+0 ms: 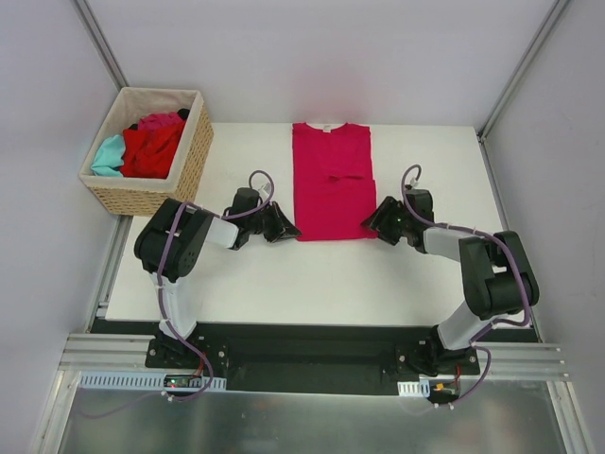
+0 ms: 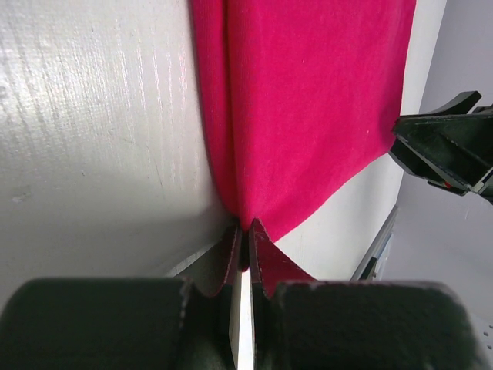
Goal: Fold and stack the t-shirts
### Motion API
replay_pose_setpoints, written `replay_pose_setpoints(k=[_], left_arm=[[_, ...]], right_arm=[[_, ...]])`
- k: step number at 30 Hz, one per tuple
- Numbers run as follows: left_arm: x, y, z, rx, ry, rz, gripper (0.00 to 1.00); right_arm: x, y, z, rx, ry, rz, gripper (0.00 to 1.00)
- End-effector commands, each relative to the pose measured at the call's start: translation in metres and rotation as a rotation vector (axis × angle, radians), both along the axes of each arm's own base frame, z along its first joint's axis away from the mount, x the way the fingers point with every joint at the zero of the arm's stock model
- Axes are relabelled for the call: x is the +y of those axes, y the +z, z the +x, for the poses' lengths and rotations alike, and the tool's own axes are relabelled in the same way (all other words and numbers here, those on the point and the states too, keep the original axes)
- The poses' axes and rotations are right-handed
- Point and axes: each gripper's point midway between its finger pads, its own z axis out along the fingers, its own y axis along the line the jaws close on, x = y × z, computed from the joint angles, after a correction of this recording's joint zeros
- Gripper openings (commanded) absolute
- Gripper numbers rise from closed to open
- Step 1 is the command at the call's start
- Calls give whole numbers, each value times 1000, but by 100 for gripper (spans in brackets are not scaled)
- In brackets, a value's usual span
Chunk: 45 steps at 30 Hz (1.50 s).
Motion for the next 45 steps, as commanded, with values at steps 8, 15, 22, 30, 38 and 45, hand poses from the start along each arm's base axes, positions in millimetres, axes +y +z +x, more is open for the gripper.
replay_pose_setpoints(k=[8, 15, 22, 30, 38, 45], left_arm=[[17, -23, -8, 57, 25, 87, 0], [19, -21, -8, 51, 31, 91, 0], [21, -2, -12, 8, 24, 79, 0], [36, 15, -58, -5, 50, 103, 0], [44, 4, -126, 34, 46, 145, 0], [38, 23, -168, -23, 44, 174, 0]], right_arm=[[-7, -49, -50, 200, 4, -47, 39], [-8, -50, -49, 215, 0, -60, 1], [-4, -41, -56, 201, 42, -86, 1], [10, -32, -101, 193, 131, -140, 1], [25, -19, -157, 160, 215, -173, 1], [9, 10, -196, 64, 239, -218, 1]])
